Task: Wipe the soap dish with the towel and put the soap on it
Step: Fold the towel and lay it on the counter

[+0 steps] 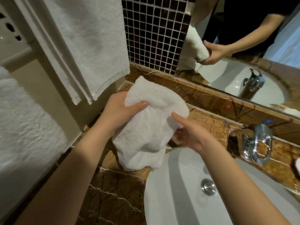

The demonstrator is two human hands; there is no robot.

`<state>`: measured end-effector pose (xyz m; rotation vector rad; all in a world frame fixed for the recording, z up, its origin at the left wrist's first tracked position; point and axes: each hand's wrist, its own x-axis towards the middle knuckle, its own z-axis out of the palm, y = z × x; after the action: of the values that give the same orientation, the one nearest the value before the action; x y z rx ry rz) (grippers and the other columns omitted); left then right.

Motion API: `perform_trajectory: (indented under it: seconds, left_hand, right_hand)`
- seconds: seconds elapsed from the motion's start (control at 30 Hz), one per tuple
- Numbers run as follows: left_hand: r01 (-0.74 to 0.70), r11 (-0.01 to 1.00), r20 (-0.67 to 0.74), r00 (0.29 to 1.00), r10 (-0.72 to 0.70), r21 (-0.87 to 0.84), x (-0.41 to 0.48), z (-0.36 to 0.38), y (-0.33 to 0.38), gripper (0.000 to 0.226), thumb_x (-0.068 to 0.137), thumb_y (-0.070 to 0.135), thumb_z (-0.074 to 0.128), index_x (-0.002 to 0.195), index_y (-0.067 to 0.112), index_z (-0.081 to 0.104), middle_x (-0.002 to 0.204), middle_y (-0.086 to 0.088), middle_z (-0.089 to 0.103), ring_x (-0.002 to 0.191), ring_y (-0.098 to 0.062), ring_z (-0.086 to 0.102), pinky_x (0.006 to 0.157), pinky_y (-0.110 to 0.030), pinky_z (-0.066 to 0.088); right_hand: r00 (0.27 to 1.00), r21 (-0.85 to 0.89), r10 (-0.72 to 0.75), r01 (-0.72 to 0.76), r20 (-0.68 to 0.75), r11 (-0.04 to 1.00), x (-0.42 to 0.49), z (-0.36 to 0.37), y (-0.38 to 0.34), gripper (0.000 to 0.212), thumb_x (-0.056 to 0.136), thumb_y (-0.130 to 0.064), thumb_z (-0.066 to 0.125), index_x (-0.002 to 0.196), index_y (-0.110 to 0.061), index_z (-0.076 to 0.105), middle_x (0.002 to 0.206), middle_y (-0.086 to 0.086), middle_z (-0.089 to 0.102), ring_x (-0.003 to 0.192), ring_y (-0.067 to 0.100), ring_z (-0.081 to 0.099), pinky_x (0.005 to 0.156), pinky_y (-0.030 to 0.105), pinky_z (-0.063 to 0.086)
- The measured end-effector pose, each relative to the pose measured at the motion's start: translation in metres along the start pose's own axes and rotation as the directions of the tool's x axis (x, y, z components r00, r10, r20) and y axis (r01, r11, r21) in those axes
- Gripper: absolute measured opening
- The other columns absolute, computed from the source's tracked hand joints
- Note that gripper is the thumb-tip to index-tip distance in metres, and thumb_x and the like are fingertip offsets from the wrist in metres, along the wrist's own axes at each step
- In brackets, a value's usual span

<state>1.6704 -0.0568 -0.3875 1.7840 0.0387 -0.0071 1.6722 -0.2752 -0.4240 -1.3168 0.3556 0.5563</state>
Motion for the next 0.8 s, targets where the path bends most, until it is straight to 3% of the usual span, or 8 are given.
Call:
perform_trajectory:
  seconds: [0.1,0.2,0.33,0.43,0.53,0.67,0.73,0.8]
  left_hand:
    - [0.038,0.984,-0.042,0.998,-0.046,-0.176,0.0,0.001,0.001,0.01,0.08,0.023,0.073,0.087,0.028,0.068,0.08,0.014,0.075,0.076,0.0,0.07,0.056,-0.012,0.052]
    - [0.078,0.957,-0.044,0.995,-0.094,-0.281,0.0,0.0,-0.001,0.01,0.081,0.022,0.072,0.09,0.025,0.069,0.082,0.014,0.076,0.078,-0.004,0.071,0.057,-0.015,0.053]
    - [0.187,0.942,0.051,0.982,-0.18,-0.28,0.002,-0.008,-0.012,0.024,0.087,0.032,0.065,0.109,0.022,0.067,0.1,0.007,0.075,0.094,-0.01,0.07,0.069,-0.023,0.055]
    - [0.263,0.957,0.218,0.948,-0.233,-0.121,0.001,-0.015,-0.017,0.037,0.076,0.027,0.063,0.113,0.031,0.062,0.102,0.01,0.072,0.094,-0.011,0.067,0.069,-0.027,0.049]
    - [0.209,0.969,0.287,0.928,-0.239,0.132,0.0,-0.015,-0.018,0.058,0.066,0.011,0.065,0.122,0.025,0.055,0.112,0.005,0.066,0.102,-0.014,0.061,0.07,-0.028,0.046]
    - [0.167,0.97,0.18,0.963,-0.199,0.177,0.0,-0.012,-0.02,0.063,0.076,0.001,0.068,0.133,0.018,0.049,0.123,0.001,0.062,0.104,-0.011,0.06,0.068,-0.021,0.051]
    - [0.173,0.968,0.132,0.971,-0.199,0.182,0.0,-0.012,-0.023,0.069,0.077,0.001,0.069,0.138,0.018,0.043,0.128,-0.003,0.059,0.109,-0.015,0.06,0.082,-0.031,0.054]
    - [0.16,0.972,0.091,0.98,-0.177,0.17,-0.001,-0.01,-0.024,0.071,0.078,0.002,0.07,0.14,0.018,0.039,0.129,-0.003,0.058,0.108,-0.014,0.06,0.08,-0.027,0.054]
  right_hand:
    - [0.969,0.006,-0.034,0.034,0.245,0.999,0.005,0.004,0.027,0.039,0.07,-0.017,0.077,0.106,-0.01,0.066,0.097,0.003,0.074,0.091,0.02,0.066,0.078,0.027,0.052]
    - [0.92,-0.045,-0.047,0.07,0.389,0.997,0.01,0.01,0.034,0.06,0.07,0.007,0.071,0.126,-0.008,0.054,0.121,0.011,0.066,0.112,0.027,0.063,0.092,0.037,0.05]
    - [0.962,-0.179,-0.093,0.141,0.256,0.974,0.012,0.009,0.026,0.051,0.057,-0.005,0.08,0.105,-0.015,0.066,0.106,0.005,0.074,0.101,0.023,0.068,0.085,0.036,0.055]
    - [0.978,0.016,-0.157,0.156,0.139,0.988,0.013,0.004,0.021,0.051,0.058,-0.012,0.078,0.107,-0.011,0.065,0.103,0.005,0.074,0.098,0.023,0.069,0.076,0.031,0.057]
    - [0.989,0.121,-0.143,0.136,0.046,0.983,0.012,0.001,0.017,0.043,0.073,-0.012,0.073,0.114,-0.018,0.061,0.102,0.002,0.075,0.093,0.021,0.071,0.072,0.035,0.057]
    - [0.985,-0.162,-0.13,0.147,0.111,0.976,0.007,-0.004,0.008,0.043,0.076,-0.018,0.074,0.114,-0.028,0.056,0.105,-0.001,0.072,0.094,0.021,0.07,0.077,0.042,0.059]
    - [0.984,-0.41,-0.125,0.167,0.128,0.897,0.003,-0.006,0.003,0.057,0.071,-0.008,0.077,0.118,-0.03,0.052,0.109,-0.001,0.068,0.096,0.02,0.067,0.069,0.034,0.059]
    - [0.985,-0.565,-0.165,0.163,0.048,0.809,0.0,-0.007,-0.004,0.056,0.069,-0.006,0.077,0.117,-0.024,0.054,0.104,-0.002,0.066,0.093,0.017,0.065,0.057,0.023,0.055]
